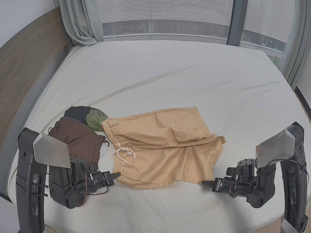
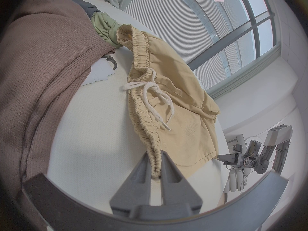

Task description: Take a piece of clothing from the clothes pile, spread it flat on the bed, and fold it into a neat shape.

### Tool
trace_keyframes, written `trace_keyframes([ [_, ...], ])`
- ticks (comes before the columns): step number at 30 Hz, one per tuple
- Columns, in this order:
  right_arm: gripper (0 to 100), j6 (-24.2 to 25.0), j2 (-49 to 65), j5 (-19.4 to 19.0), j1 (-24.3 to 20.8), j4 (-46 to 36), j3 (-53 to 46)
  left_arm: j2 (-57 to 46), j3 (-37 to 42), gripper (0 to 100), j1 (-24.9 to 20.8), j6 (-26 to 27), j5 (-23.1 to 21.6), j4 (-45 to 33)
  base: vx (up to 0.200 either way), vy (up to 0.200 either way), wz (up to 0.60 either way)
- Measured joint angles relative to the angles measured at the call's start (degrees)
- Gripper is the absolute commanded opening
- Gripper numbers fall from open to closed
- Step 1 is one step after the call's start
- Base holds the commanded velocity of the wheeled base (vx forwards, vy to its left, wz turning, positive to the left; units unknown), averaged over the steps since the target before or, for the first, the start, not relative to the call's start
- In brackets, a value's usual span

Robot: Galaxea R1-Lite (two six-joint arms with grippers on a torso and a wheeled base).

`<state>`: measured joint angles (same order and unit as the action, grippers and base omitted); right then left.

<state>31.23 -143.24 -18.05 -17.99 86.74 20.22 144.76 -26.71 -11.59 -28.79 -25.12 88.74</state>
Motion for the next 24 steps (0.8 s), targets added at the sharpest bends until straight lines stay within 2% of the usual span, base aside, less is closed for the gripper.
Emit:
trace_keyframes([
  [14,0,-0.52,1.01,0.43,0.99,1.51,-3.15,-0.22,0.37,0,0.13,-0.29,-0.07,0.02,0.000,0.000,0.00],
  [24,0,-5.51,2.67,0.10,3.97,1.58,-9.92,-4.24,9.19,0,0.16,-0.05,-0.63,0.09,0.000,0.000,0.00],
])
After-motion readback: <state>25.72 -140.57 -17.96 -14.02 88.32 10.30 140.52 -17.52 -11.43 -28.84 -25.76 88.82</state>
